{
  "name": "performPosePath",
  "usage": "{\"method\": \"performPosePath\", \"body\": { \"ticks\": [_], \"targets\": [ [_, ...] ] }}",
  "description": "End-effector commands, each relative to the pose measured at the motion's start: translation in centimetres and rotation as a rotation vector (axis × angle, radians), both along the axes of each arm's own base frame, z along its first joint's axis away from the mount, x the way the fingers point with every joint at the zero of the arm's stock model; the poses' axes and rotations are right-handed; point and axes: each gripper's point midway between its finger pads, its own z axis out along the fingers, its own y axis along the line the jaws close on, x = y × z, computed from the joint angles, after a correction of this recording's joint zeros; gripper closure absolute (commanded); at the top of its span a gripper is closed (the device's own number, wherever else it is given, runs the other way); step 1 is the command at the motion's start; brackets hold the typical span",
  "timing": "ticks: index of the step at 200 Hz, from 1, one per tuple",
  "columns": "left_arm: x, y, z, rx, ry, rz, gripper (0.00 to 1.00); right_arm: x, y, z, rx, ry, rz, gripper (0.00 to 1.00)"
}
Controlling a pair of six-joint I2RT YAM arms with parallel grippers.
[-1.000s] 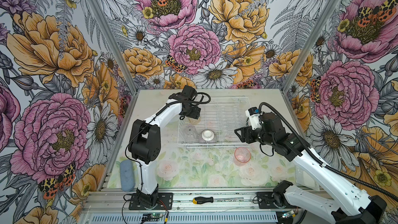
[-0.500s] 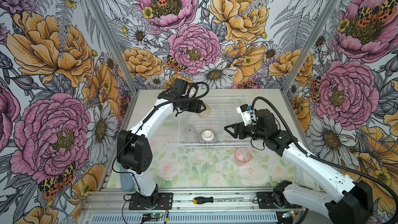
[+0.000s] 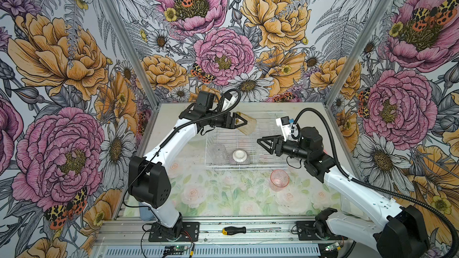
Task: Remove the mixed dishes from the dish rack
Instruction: 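Raise the yellow glass toward the right gripper while the right gripper approaches it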
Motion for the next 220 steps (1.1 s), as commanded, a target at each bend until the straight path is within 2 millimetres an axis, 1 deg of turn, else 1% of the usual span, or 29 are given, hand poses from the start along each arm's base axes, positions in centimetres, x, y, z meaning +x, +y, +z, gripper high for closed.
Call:
{"method": "performPosePath", "body": {
  "ticks": [1, 21, 46, 53, 74, 114, 132, 163, 181, 197, 200, 205, 212, 220],
  "targets": [
    [-1.7, -1.4, 3.7, -0.126, -0.06, -0.087, 0.31, 0.5, 0.2, 2.2, 0.071, -0.072, 0.012, 0.41],
    [-2.3, -2.0, 4.0, -0.151, -0.054, -0.112, 0.31, 0.9, 0.1, 3.1, 0.101, -0.097, 0.003, 0.41],
    [-2.9, -2.4, 4.6, -0.19, -0.053, -0.137, 0.31, 1.3, -0.1, 3.6, 0.122, -0.11, -0.008, 0.41],
    [-3.1, -2.5, 4.9, -0.204, -0.055, -0.142, 0.3, 1.3, -0.1, 3.7, 0.13, -0.112, -0.007, 0.42],
    [-3.4, -2.9, 5.0, -0.224, -0.052, -0.159, 0.3, 1.3, 0.0, 4.3, 0.163, -0.124, 0.006, 0.43],
    [-3.9, -3.7, 5.5, -0.271, -0.048, -0.188, 0.3, 1.5, 0.2, 4.7, 0.192, -0.129, 0.013, 0.45],
    [-4.0, -3.8, 5.7, -0.283, -0.049, -0.195, 0.3, 1.6, 0.2, 4.9, 0.201, -0.136, 0.013, 0.48],
    [-4.1, -4.1, 5.5, -0.282, -0.042, -0.201, 0.3, 1.8, 0.3, 5.6, 0.227, -0.15, 0.022, 0.58],
    [-4.1, -4.3, 5.5, -0.284, -0.041, -0.205, 0.3, 1.9, 0.6, 5.8, 0.237, -0.149, 0.036, 0.7],
    [-4.1, -4.3, 5.4, -0.284, -0.039, -0.207, 0.3, 2.1, 0.7, 6.0, 0.248, -0.148, 0.042, 0.79],
    [-4.2, -4.3, 5.5, -0.285, -0.041, -0.209, 0.3, 2.1, 0.7, 6.0, 0.248, -0.146, 0.04, 0.82],
    [-4.2, -4.3, 5.5, -0.286, -0.041, -0.21, 0.3, 2.2, 0.7, 6.0, 0.251, -0.145, 0.042, 0.84],
    [-4.2, -4.3, 5.6, -0.286, -0.041, -0.211, 0.3, 2.2, 0.8, 6.0, 0.253, -0.144, 0.042, 0.91],
    [-4.3, -4.3, 5.6, -0.286, -0.04, -0.214, 0.3, 2.3, 0.8, 6.0, 0.254, -0.142, 0.039, 0.95]
  ]
}}
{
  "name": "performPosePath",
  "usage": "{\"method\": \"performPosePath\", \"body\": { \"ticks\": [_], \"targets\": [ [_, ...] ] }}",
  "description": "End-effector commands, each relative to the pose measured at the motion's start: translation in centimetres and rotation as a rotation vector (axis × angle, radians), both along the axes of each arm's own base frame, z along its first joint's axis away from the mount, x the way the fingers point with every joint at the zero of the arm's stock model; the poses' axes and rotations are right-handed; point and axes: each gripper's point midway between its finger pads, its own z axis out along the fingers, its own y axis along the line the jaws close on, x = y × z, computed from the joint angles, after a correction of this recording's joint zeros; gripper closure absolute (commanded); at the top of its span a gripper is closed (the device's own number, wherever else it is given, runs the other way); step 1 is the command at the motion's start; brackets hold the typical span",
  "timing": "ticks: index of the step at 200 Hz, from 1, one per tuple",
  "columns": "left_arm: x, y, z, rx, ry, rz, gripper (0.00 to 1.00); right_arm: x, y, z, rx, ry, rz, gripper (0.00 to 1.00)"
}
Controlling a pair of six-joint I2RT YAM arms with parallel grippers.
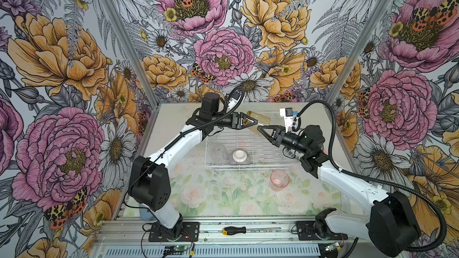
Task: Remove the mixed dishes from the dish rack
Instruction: 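Raise the yellow glass toward the right gripper while the right gripper approaches it, then close the right gripper on the yellow glass while the left gripper opens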
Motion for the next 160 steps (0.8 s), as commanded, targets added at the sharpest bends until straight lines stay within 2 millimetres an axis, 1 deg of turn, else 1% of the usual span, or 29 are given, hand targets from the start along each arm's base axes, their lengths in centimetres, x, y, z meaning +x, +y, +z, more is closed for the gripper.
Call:
{"method": "performPosePath", "body": {
  "ticks": [1, 11, 16, 48, 82, 102, 133, 146, 160],
  "targets": [
    [-1.0, -0.1, 1.8, -0.037, -0.067, -0.03, 0.3, 0.6, -0.1, 1.3, 0.027, -0.035, -0.015, 0.96],
    [-1.1, -0.2, 1.8, -0.038, -0.067, -0.033, 0.3, 0.7, -0.1, 1.4, 0.031, -0.036, -0.016, 0.97],
    [-1.2, -0.2, 1.8, -0.038, -0.066, -0.035, 0.3, 0.7, -0.1, 1.3, 0.03, -0.035, -0.017, 1.0],
    [-1.2, -0.1, 1.6, -0.032, -0.064, -0.03, 0.3, 0.6, -0.2, 1.9, 0.034, -0.046, -0.017, 1.0],
    [-0.4, 0.6, 1.3, -0.003, -0.067, 0.039, 0.18, 0.3, -0.4, 2.2, 0.004, -0.057, -0.023, 1.0],
    [0.2, 1.4, 1.2, 0.02, -0.075, 0.093, 0.14, 0.0, -0.6, 2.4, -0.018, -0.064, -0.028, 1.0],
    [1.0, 2.9, 0.8, 0.09, -0.092, 0.181, 0.13, -0.8, -0.8, 3.1, -0.055, -0.076, -0.028, 1.0],
    [1.7, 4.0, 0.6, 0.13, -0.104, 0.244, 0.13, -1.0, -1.0, 3.2, -0.09, -0.079, -0.032, 1.0],
    [2.7, 6.0, -0.3, 0.236, -0.126, 0.36, 0.13, -1.2, -1.3, 2.9, -0.156, -0.067, -0.046, 1.0]
  ]
}}
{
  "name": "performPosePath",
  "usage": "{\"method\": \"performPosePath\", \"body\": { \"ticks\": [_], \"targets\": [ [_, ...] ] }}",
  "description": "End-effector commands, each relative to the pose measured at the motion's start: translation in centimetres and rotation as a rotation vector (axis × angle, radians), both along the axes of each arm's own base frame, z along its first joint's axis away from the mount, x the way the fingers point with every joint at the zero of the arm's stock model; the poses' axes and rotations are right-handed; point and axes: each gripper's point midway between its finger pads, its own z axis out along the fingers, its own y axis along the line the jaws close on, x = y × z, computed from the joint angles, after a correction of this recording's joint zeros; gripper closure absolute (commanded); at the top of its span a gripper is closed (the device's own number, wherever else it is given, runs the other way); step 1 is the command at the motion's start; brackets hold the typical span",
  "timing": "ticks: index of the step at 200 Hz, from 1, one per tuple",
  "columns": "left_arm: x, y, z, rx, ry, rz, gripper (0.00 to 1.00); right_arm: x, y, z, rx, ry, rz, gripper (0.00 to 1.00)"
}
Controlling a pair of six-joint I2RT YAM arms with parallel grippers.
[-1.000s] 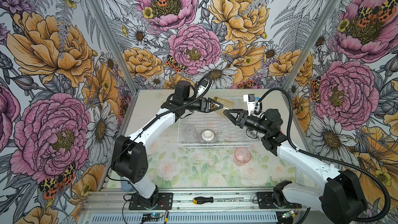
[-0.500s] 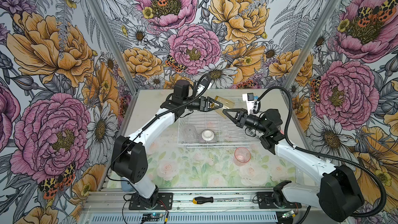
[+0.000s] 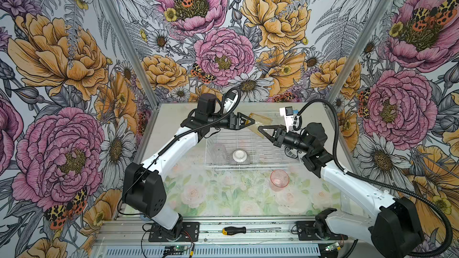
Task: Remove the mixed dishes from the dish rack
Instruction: 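Close the right gripper on the yellow glass while the left gripper opens, then carry the yellow glass with the right gripper toward the table edge nearest the robot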
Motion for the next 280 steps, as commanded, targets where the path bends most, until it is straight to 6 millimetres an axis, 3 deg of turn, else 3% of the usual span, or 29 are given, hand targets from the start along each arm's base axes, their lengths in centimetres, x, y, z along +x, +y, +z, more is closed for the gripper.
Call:
{"method": "performPosePath", "body": {
  "ticks": [1, 39, 65, 91, 120, 144, 212, 280],
  "targets": [
    [1.7, 3.4, -0.3, 0.156, -0.079, 0.194, 0.13, -0.5, -1.0, 2.0, -0.083, -0.063, -0.041, 1.0],
    [2.7, 9.3, -1.2, 0.408, -0.154, 0.475, 0.12, -2.2, -2.0, 0.5, -0.311, -0.01, -0.069, 1.0],
    [2.7, 12.9, -1.8, 0.55, -0.184, 0.614, 0.12, -4.3, -1.8, -1.3, -0.474, 0.015, -0.066, 1.0],
    [2.5, 14.9, -2.5, 0.645, -0.187, 0.675, 0.11, -6.7, -1.3, -3.4, -0.645, 0.031, -0.041, 1.0],
    [2.3, 15.3, -3.0, 0.668, -0.181, 0.677, 0.11, -8.5, -0.7, -6.5, -0.825, 0.083, -0.01, 1.0],
    [2.4, 15.5, -3.4, 0.679, -0.175, 0.68, 0.11, -11.0, 1.2, -8.9, -0.943, 0.103, 0.09, 1.0],
    [2.5, 15.6, -4.3, 0.687, -0.155, 0.668, 0.1, -15.5, 5.6, -14.9, -1.15, 0.184, 0.351, 1.0],
    [2.6, 15.7, -4.6, 0.683, -0.145, 0.659, 0.1, -15.5, 4.3, -20.5, -1.382, 0.291, 0.385, 1.0]
  ]
}}
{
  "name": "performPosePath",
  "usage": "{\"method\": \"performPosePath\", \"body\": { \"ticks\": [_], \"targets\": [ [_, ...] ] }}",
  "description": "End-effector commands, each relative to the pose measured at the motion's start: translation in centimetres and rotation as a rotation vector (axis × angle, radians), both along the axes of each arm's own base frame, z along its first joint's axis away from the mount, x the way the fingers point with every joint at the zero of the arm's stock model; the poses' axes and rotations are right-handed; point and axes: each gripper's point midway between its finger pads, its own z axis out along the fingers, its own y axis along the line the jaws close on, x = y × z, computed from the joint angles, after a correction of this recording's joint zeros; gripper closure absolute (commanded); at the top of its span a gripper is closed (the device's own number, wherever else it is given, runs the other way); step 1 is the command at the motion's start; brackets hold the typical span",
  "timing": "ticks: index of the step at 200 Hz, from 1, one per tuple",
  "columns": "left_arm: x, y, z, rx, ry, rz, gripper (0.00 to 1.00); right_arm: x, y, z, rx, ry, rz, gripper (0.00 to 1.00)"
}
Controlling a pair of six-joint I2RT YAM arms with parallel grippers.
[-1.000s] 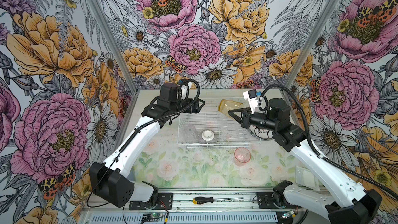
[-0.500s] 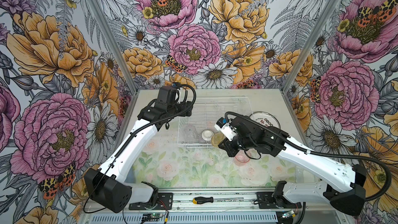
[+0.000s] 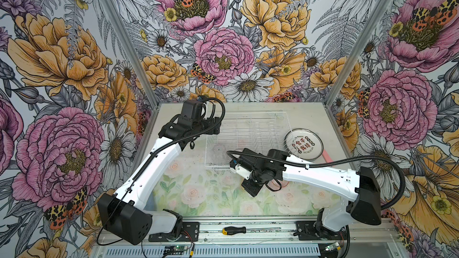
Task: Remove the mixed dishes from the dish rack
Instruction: 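Carry the yellow glass with the right gripper toward the table edge nearest the robot, then lower the yellow glass onto the table beside the pink glass with the right gripper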
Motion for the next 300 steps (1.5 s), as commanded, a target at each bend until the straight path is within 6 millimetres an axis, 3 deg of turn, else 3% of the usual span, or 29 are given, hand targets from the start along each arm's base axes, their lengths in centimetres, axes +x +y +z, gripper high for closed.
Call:
{"method": "performPosePath", "body": {
  "ticks": [1, 19, 56, 139, 242, 300],
  "targets": [
    [0.1, 0.4, -1.0, 0.023, 0.017, -0.005, 0.09, 0.5, -0.6, -0.7, -0.076, -0.012, 0.012, 1.0],
    [0.1, 0.5, -0.9, 0.023, 0.014, -0.002, 0.09, 0.7, -0.9, -1.7, -0.13, -0.012, 0.019, 1.0],
    [0.1, 0.7, -1.3, 0.025, 0.022, -0.002, 0.09, 1.5, -0.7, -2.4, -0.142, -0.006, 0.037, 1.0],
    [0.0, 0.9, -1.8, 0.024, 0.035, -0.005, 0.09, 3.8, -2.1, -4.1, -0.22, -0.011, -0.001, 1.0],
    [0.3, 0.8, -2.2, 0.024, 0.048, -0.011, 0.08, 4.2, -2.6, -5.4, -0.26, 0.015, 0.01, 1.0],
    [0.4, 0.5, -2.5, 0.021, 0.059, -0.023, 0.07, 4.7, -2.9, -5.1, -0.269, -0.007, 0.003, 0.76]
  ]
}}
